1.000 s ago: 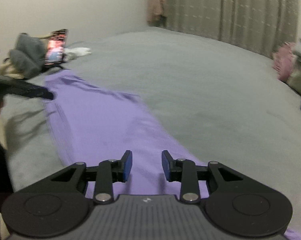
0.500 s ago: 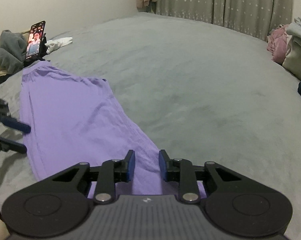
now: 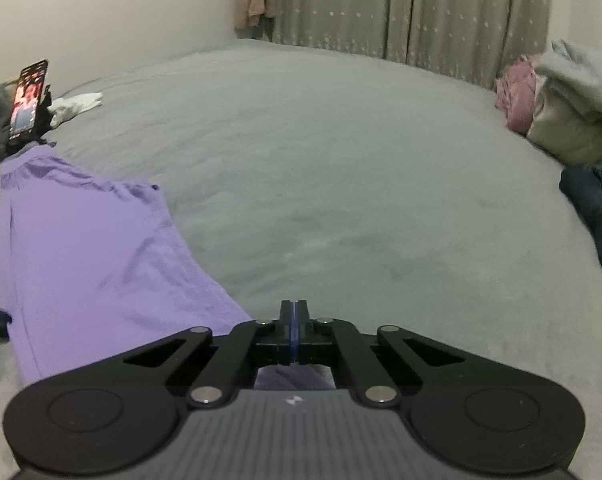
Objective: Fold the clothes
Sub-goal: 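Grasp the pants with the right gripper while the left gripper grasps the edge, then regrasp the pants with both grippers and pull the fabric taut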
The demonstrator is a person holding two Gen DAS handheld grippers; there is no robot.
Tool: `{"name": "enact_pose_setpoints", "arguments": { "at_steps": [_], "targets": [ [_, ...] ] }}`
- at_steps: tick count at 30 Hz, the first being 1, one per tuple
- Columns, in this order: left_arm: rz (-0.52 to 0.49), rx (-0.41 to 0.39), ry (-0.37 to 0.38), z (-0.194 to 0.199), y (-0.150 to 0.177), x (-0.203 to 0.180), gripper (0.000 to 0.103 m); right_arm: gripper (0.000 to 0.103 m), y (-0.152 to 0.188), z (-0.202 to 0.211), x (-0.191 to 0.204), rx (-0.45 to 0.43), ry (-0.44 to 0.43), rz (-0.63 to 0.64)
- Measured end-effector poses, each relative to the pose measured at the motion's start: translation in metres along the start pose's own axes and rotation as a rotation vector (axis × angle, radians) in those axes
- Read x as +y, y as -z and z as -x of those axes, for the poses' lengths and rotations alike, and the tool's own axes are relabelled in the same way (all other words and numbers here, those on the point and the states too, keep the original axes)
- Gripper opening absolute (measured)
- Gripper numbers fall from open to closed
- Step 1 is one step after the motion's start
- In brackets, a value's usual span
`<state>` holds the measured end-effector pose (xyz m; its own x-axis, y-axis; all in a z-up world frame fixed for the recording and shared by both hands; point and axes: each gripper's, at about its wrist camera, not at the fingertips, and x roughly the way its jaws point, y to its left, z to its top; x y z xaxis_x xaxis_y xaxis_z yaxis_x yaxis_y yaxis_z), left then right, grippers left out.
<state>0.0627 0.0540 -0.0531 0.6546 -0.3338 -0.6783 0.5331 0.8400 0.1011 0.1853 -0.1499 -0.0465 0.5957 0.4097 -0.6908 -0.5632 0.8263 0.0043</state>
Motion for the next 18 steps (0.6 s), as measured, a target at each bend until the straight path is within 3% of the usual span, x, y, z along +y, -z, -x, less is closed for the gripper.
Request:
{"name": "enact_pose_setpoints", "arguments": {
  "at_steps": [1, 4, 5, 7, 9, 10, 18],
  "targets": [
    [0.005, 0.001, 0.005, 0.001, 0.000, 0.001, 0.000, 0.010, -0.001, 0.000, -0.001, 0.005, -0.031, -0.013],
    [0.027, 0.000, 0.023, 0.004, -0.001, 0.003, 0.000, 0.016, -0.002, 0.000, 0.003, 0.008, -0.089, -0.008],
    [0.029, -0.008, 0.024, 0.004, -0.002, 0.003, 0.010, 0.017, -0.002, -0.001, 0.006, 0.009, -0.094, 0.005],
    [0.024, -0.038, 0.025, 0.007, -0.006, 0.001, 0.018, 0.019, -0.002, -0.003, 0.011, 0.010, -0.104, 0.023],
    [-0.003, -0.064, 0.018, 0.006, -0.010, -0.004, 0.038, 0.022, -0.003, -0.003, 0.016, 0.004, -0.118, 0.036],
    [-0.022, -0.071, 0.014, 0.004, -0.012, -0.007, 0.040, 0.023, -0.004, -0.003, 0.017, 0.003, -0.122, 0.040],
    [-0.121, -0.029, 0.021, -0.023, -0.022, -0.021, 0.031, 0.022, -0.004, -0.012, 0.023, 0.024, -0.152, 0.080]
  ]
}}
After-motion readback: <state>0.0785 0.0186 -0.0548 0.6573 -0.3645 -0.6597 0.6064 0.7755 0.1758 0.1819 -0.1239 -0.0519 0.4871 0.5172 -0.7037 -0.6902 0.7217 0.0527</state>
